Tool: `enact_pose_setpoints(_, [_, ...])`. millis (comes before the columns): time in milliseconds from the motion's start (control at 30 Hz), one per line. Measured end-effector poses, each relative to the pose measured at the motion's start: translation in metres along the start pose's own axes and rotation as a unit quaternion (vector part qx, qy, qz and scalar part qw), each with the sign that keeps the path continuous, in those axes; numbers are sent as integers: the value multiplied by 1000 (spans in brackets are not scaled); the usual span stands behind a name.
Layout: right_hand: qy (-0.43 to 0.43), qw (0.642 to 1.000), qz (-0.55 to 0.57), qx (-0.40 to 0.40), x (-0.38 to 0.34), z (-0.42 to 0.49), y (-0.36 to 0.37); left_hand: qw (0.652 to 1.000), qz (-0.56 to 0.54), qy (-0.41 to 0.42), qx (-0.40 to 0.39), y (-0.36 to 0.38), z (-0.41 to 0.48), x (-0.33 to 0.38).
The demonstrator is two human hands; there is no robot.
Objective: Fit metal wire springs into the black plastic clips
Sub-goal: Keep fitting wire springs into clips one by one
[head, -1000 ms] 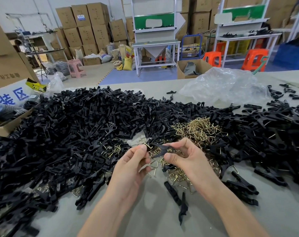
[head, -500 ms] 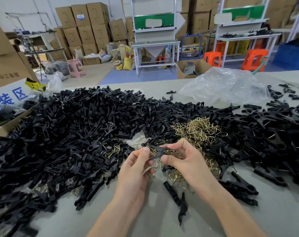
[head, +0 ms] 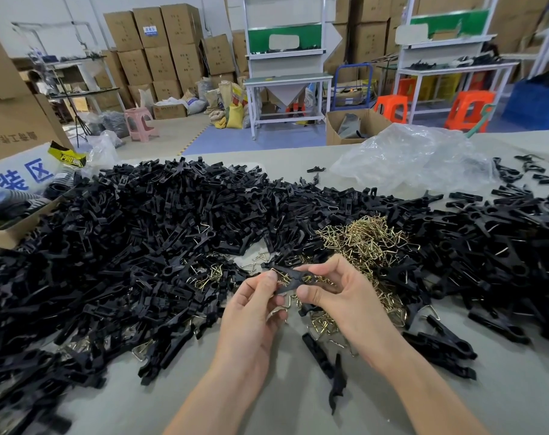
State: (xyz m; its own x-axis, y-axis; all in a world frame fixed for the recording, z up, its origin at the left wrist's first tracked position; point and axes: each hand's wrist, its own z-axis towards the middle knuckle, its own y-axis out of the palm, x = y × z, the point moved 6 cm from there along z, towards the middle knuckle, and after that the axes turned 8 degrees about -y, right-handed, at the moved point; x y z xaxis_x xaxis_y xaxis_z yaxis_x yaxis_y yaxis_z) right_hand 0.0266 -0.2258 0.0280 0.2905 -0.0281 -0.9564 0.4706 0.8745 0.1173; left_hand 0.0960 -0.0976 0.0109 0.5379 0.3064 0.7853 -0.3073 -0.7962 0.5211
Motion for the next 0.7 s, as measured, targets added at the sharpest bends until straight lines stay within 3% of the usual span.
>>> enact_pose_setpoints(467, [-23,999,-37,11,3,1,0,999,29,13,14,-3,2,-1])
enact_pose_setpoints(700, [-8,999,46,18,1,0,-2,991,92,-62,-77,1,6,0])
